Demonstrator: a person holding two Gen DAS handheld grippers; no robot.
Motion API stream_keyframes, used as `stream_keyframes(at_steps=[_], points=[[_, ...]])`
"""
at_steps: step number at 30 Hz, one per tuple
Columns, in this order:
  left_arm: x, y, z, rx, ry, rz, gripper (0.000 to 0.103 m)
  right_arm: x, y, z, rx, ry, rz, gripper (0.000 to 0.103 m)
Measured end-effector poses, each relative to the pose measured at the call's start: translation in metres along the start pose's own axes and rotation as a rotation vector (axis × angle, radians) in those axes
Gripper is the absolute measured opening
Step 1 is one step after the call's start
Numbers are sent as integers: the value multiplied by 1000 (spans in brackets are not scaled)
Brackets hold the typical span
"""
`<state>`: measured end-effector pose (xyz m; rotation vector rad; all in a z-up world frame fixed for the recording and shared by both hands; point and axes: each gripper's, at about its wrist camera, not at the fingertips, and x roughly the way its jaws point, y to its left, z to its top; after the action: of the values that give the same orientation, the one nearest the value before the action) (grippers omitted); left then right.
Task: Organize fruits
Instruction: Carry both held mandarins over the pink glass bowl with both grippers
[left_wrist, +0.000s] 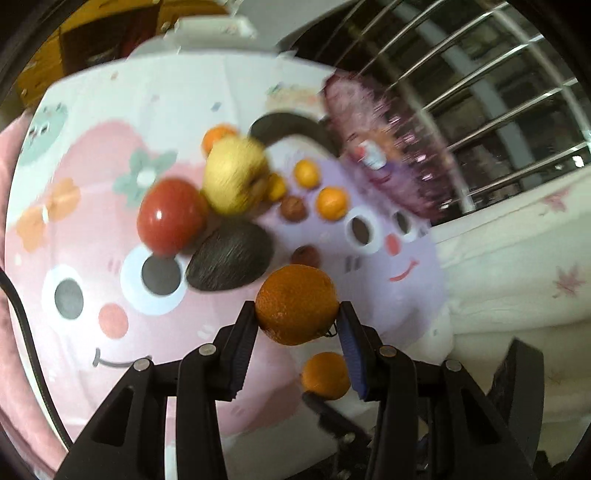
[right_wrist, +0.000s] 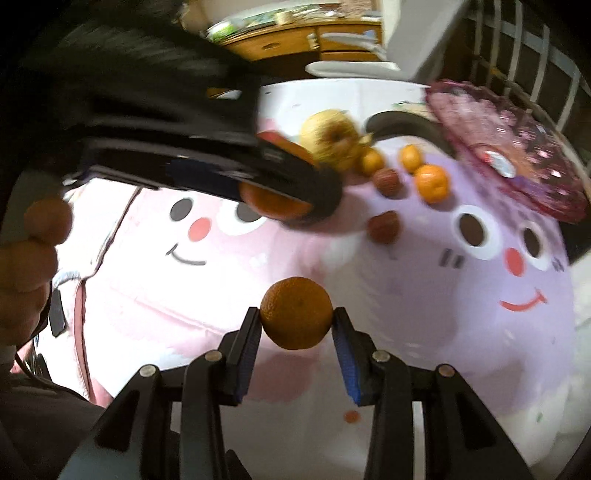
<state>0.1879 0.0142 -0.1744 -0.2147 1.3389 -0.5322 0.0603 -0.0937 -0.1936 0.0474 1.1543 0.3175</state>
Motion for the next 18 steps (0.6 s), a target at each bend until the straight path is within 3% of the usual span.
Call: stream_keyframes(at_steps=[9,18], points=[[-22,-38,-3,76,-99,-90,42,-47,-60,14,147,-61,-90,40],[-16,-76,3,62,-174,-57,42,-81,-134,40,228,-109,-88,40]])
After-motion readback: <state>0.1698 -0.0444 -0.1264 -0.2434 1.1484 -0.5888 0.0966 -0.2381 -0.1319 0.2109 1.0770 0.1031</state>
